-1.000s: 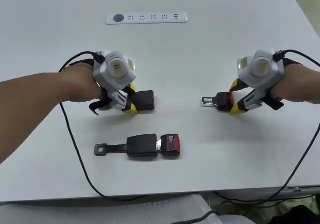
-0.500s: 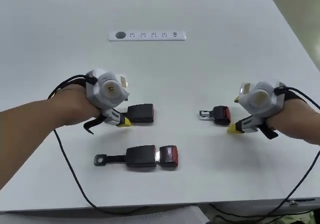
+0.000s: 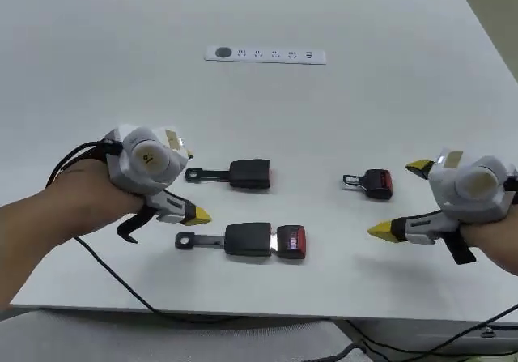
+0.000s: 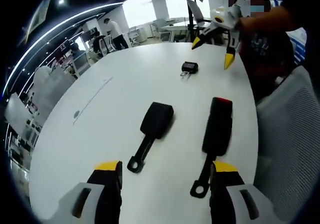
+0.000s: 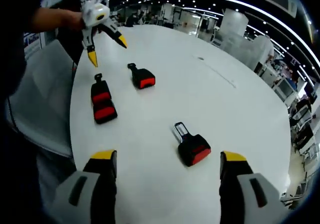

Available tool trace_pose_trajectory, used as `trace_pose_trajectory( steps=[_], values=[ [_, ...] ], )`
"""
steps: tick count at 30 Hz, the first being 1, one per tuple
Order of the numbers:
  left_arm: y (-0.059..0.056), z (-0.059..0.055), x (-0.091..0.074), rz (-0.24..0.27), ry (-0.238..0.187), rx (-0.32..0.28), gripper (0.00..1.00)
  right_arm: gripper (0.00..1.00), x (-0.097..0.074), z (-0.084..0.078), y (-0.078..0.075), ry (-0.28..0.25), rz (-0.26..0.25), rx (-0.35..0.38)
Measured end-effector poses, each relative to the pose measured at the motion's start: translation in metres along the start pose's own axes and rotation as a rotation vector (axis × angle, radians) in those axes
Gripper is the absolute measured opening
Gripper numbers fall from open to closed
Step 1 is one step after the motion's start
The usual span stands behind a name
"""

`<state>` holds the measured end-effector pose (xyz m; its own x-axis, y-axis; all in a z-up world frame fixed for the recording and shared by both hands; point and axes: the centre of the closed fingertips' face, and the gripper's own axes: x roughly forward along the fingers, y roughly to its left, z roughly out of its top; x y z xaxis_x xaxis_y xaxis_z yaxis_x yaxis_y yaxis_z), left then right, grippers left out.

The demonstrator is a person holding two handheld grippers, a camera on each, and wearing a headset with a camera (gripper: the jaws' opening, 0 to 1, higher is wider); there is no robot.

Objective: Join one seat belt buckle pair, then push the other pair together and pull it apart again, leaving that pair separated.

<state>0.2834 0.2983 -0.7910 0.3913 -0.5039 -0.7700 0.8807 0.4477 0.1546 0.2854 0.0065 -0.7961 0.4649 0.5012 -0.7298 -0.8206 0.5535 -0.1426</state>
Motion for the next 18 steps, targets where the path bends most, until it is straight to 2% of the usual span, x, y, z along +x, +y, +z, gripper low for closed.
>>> trace_pose_trajectory(
  steps=[2,5,6,7,8,9,11,13,15,18],
  values=[
    [-0.002,-0.007,-0.011,0.019,-0.02,-0.054,0.77,0.88,-0.004,0.003,0.003,-0.027,0.001,0.028],
    [-0.005,-0.016,-0.024,0.041,-0.044,-0.081,0.81,0.9,-0.011,0.005,0.008,-0.076,-0.003,0.099],
    [-0.007,-0.02,-0.03,0.054,-0.054,-0.107,0.82,0.91,-0.014,0.008,0.011,-0.11,0.002,0.145],
    [-0.01,-0.023,-0.034,0.06,-0.059,-0.128,0.83,0.93,-0.017,0.012,0.012,-0.148,0.0,0.165],
    [-0.014,-0.025,-0.038,0.065,-0.085,-0.154,0.84,0.98,-0.021,0.014,0.014,-0.179,-0.007,0.183],
    [-0.016,-0.027,-0.04,0.064,-0.094,-0.168,0.85,1.0,-0.024,0.015,0.014,-0.191,-0.017,0.182],
    [-0.021,-0.034,-0.044,0.061,-0.095,-0.191,0.89,1.0,-0.028,0.008,0.018,-0.184,-0.021,0.166],
    [-0.023,-0.041,-0.048,0.065,-0.095,-0.222,0.94,1.0,-0.03,-0.003,0.02,-0.148,-0.036,0.178],
    [-0.022,-0.041,-0.052,0.075,-0.12,-0.269,0.99,1.0,-0.031,-0.008,0.022,-0.142,-0.043,0.186],
    [-0.02,-0.041,-0.057,0.085,-0.138,-0.276,1.0,1.0,-0.031,-0.013,0.023,-0.128,-0.053,0.178]
  ],
)
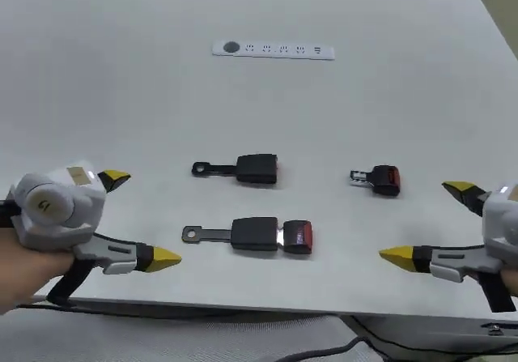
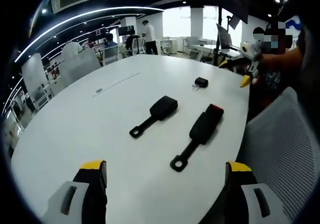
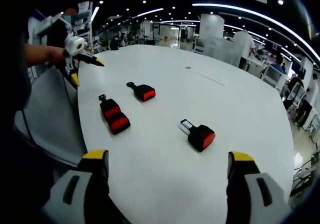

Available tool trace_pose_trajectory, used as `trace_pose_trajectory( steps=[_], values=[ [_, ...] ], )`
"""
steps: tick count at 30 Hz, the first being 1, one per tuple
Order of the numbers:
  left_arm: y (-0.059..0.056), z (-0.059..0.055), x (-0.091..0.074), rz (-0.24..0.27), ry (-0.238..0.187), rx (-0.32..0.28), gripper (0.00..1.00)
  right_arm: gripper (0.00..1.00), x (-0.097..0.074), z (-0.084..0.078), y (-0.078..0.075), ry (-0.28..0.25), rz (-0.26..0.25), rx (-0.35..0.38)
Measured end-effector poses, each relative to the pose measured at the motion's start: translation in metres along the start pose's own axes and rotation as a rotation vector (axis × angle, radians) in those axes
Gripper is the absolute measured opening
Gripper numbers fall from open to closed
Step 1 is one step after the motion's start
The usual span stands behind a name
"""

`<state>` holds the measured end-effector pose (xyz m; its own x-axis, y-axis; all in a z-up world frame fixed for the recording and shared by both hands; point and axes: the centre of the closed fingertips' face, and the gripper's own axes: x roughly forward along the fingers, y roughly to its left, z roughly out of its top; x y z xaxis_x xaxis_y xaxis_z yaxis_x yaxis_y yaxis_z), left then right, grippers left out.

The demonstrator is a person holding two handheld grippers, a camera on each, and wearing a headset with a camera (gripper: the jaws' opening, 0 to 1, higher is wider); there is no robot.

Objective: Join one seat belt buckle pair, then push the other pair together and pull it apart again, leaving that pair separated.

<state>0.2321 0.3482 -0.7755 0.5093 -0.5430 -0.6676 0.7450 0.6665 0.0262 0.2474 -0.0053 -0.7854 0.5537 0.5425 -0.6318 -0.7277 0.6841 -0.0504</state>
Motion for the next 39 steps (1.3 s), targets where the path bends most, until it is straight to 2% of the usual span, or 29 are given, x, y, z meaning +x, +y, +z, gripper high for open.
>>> trace_pose_trajectory(
  steps=[3,9,16,25,31,36,39],
  values=[
    [-0.001,-0.002,-0.001,0.002,-0.005,-0.003,1.0,1.0,0.001,0.0,-0.001,0.001,-0.011,0.018],
    [-0.002,-0.005,-0.002,0.011,-0.012,0.01,1.0,1.0,0.004,0.007,-0.002,-0.008,-0.02,0.006],
    [0.001,0.002,-0.005,0.043,-0.058,0.0,1.0,1.0,0.003,0.007,-0.001,-0.008,-0.041,0.014],
    [-0.002,-0.003,-0.008,0.038,-0.043,0.012,1.0,1.0,-0.001,0.007,0.0,-0.011,-0.06,0.022],
    [-0.008,0.002,-0.007,0.033,-0.053,0.022,1.0,1.0,-0.004,0.011,0.003,-0.012,-0.076,0.017],
    [-0.01,0.006,-0.006,0.026,-0.058,0.029,1.0,1.0,-0.005,0.024,0.003,-0.05,-0.093,0.031],
    [-0.01,0.008,-0.006,0.027,-0.062,0.032,1.0,1.0,-0.005,0.024,0.004,-0.037,-0.098,0.025]
  ],
)
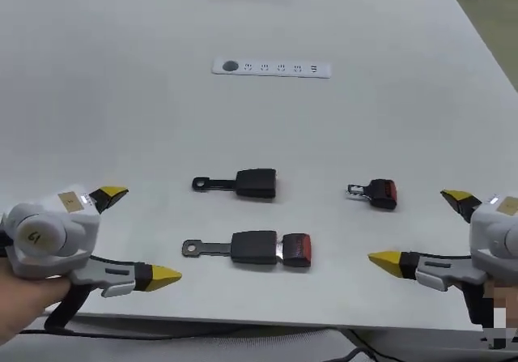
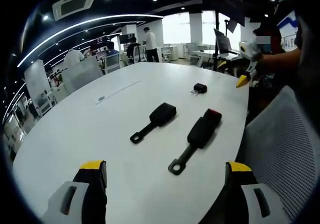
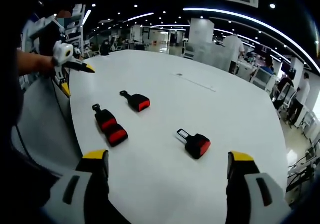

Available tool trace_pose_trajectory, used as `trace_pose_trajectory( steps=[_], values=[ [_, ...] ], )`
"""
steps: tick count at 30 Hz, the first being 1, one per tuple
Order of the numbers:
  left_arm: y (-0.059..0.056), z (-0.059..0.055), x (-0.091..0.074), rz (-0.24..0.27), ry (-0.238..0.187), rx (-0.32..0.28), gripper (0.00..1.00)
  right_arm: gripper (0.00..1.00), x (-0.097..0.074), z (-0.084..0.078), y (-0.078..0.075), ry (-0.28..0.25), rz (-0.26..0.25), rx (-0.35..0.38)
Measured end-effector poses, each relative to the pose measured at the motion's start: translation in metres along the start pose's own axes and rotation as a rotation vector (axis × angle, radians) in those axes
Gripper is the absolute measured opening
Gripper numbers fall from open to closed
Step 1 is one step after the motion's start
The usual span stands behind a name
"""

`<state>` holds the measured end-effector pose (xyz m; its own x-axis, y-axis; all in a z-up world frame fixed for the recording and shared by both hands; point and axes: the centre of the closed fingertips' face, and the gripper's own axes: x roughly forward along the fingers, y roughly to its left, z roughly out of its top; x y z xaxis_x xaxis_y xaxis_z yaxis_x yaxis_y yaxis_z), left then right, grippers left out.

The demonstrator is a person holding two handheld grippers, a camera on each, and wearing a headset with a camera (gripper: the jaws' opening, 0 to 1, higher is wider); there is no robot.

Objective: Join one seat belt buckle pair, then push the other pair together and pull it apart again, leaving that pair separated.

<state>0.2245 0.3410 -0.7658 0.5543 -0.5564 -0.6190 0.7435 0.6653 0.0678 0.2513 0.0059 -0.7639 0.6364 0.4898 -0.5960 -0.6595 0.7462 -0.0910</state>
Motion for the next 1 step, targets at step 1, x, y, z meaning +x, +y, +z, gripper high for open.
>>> trace_pose_trajectory(
  steps=[1],
  values=[
    [-0.0002,0.0004,-0.0001,0.001,0.0,0.003,1.0,1.0,-0.0004,0.0004,0.0004,0.001,0.0,-0.006]
  ],
)
